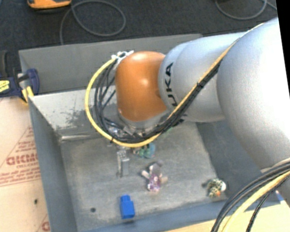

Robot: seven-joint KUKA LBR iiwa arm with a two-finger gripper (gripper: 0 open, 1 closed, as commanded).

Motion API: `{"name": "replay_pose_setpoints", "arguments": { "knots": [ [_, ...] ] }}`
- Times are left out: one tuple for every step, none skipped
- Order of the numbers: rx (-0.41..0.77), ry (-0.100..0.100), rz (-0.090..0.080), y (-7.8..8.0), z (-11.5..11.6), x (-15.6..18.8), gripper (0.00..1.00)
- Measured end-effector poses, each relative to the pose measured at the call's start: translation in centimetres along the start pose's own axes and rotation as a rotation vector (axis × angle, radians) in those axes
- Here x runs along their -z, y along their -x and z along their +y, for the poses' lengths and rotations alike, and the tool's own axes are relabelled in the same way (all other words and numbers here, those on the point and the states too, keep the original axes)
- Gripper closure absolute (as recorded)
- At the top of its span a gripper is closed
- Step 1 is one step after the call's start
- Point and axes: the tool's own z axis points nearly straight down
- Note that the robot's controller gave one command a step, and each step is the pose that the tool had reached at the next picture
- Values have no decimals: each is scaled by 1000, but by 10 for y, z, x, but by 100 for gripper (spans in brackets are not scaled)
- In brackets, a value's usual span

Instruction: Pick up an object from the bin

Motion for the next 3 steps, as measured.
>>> {"name": "replay_pose_setpoints", "arguments": {
  "knots": [
    [-2,1,-7,1,-1,5,0],
    [46,1,-8,-8,-9,5,0],
    [249,0,-5,-31,-51,16,0]
  ]
}}
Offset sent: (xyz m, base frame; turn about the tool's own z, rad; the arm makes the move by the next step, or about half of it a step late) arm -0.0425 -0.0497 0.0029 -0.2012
